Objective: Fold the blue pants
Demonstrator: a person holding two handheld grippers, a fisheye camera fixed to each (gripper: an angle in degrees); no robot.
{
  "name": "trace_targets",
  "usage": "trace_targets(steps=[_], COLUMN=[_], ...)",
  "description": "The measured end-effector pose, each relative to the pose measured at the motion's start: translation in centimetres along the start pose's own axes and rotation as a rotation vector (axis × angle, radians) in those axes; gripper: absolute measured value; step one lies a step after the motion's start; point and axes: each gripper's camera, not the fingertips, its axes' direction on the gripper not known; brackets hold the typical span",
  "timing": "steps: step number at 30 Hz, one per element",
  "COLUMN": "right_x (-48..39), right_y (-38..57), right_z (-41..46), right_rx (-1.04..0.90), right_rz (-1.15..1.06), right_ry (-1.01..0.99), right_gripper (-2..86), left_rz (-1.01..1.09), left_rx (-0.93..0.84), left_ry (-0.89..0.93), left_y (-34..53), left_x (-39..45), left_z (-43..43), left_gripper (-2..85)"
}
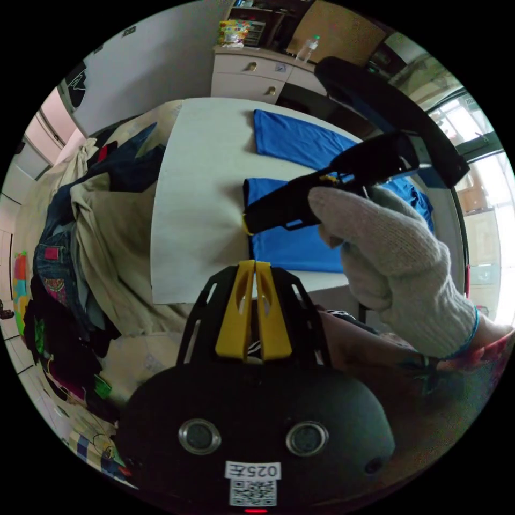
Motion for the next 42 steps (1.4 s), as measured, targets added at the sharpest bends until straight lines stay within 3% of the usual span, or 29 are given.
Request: trace_targets(steps=[5,10,16,21,23,25,28,30,36,42], right_x=[0.7,4.2,12.3,16.4,18.9,22.9,33.3,43.2,64.7,76.9], right_y=[2.8,10.7,27.3,45.9,50.7,54.7,59.3,62.9,70.2,73.1], right_z=[-0.1,-5.0,-16.9,-26.0,-26.6,-26.2,-23.5,-19.7,-11.5,-11.6], right_rx=[0.054,0.255,0.687,1.197,1.352,1.464,1.375,1.274,0.979,0.856], right_rz=[-0.099,-0.150,0.022,0.143,0.233,0.372,0.586,0.743,0.890,0.833], right_ry=[0.046,0.166,0.361,0.549,0.594,0.613,0.607,0.508,0.139,0.138], right_gripper=[-0.8,-1.0,-1.0,-0.9,-0.7,-0.4,2.4,9.0,17.9,17.7], left_rz=[-0.034,-0.050,0.296,0.767,0.881,0.994,1.116,1.178,1.261,1.217], left_rx=[-0.032,-0.004,0.273,0.563,0.598,0.501,0.337,0.237,0.012,-0.003], left_ry=[0.040,-0.062,-0.045,0.120,0.168,0.249,0.404,0.436,0.273,0.118], left_y=[0.6,0.3,-5.0,-10.6,-12.0,-13.5,-14.2,-12.6,-5.6,-5.4], left_x=[-2.4,-4.5,1.1,12.3,16.7,21.8,30.4,37.4,52.3,59.0], left_z=[2.5,0.3,-7.8,-10.8,-9.8,-7.6,-2.3,2.7,15.7,19.4], left_gripper=[-0.9,-0.9,-0.9,-0.8,-0.8,-0.7,0.3,3.4,9.6,8.6])
